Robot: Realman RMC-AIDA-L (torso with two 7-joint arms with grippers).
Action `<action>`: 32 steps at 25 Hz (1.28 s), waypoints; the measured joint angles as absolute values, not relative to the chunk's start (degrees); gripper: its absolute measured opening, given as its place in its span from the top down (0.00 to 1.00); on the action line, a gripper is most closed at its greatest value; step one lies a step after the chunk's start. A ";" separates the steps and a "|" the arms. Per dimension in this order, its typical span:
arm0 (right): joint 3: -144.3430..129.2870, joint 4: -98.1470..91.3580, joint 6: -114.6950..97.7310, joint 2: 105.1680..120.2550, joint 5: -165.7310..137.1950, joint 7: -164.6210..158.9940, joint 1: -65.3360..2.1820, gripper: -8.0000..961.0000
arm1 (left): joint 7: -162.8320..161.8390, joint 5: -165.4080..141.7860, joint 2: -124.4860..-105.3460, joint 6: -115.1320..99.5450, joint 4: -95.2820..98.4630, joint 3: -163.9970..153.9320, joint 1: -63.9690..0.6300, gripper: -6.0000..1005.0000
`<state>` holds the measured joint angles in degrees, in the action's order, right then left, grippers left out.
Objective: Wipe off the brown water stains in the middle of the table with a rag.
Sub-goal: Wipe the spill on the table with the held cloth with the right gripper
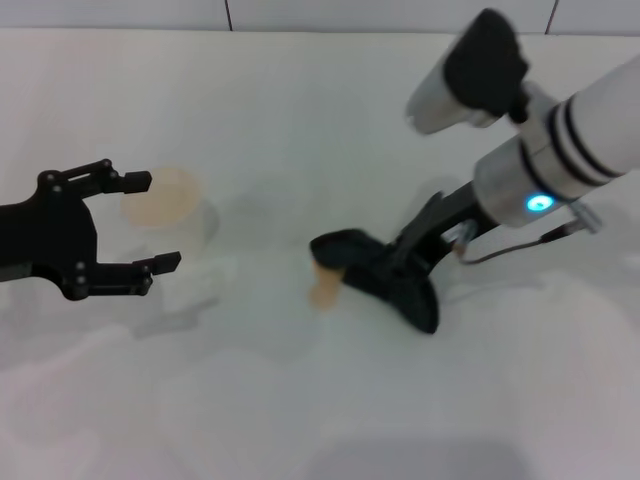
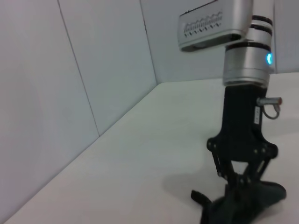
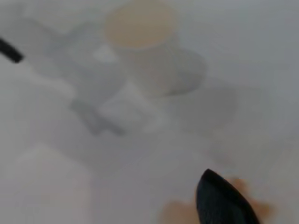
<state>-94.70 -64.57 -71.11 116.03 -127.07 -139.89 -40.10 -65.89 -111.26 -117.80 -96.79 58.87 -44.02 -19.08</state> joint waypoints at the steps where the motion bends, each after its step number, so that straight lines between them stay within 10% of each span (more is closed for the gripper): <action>1: -96.06 -64.62 -70.61 116.08 -126.41 -140.23 -40.31 0.89 | -65.68 -111.27 -117.86 -96.79 58.74 -44.02 -19.06 0.11; 32: -104.00 -61.85 -59.86 115.84 -122.41 -141.98 -42.75 0.89 | -64.15 -111.27 -118.79 -96.81 58.51 -44.28 -18.72 0.11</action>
<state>-104.00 -61.85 -59.86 115.84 -122.41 -141.98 -42.75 -64.15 -111.27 -118.79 -96.81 58.51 -44.28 -18.72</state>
